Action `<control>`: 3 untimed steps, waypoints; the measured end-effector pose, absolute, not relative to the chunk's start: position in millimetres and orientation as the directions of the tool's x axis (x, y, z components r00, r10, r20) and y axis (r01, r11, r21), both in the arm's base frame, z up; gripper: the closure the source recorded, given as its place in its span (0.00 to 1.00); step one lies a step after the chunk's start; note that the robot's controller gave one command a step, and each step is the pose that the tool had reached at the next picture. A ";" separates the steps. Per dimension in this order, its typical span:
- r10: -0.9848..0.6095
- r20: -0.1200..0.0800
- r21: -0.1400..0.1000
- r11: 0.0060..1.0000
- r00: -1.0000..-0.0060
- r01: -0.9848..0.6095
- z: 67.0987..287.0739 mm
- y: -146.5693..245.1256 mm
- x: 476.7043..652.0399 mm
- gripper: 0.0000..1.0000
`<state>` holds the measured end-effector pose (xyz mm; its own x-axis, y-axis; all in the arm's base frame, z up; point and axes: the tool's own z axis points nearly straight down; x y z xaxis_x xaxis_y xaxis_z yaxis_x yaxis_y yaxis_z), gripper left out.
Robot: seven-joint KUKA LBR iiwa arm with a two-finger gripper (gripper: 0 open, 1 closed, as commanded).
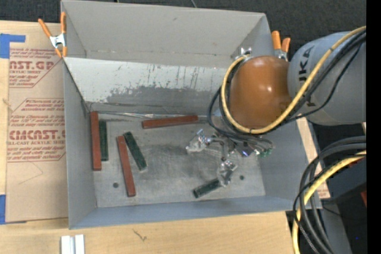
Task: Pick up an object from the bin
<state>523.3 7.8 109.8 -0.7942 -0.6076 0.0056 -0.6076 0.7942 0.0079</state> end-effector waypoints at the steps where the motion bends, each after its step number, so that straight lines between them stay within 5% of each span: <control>1: -0.635 -0.003 -0.002 0.772 -0.772 -0.635 124.2 -8.0 501.6 0.00; 2: -0.771 -0.010 -0.005 0.637 -0.637 -0.771 74.7 4.4 500.3 1.00; 3: -0.771 -0.010 -0.005 0.637 -0.637 -0.771 74.7 4.4 500.3 1.00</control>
Offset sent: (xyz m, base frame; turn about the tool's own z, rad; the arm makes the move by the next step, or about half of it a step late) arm -0.0265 -0.0063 -0.0398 -0.2273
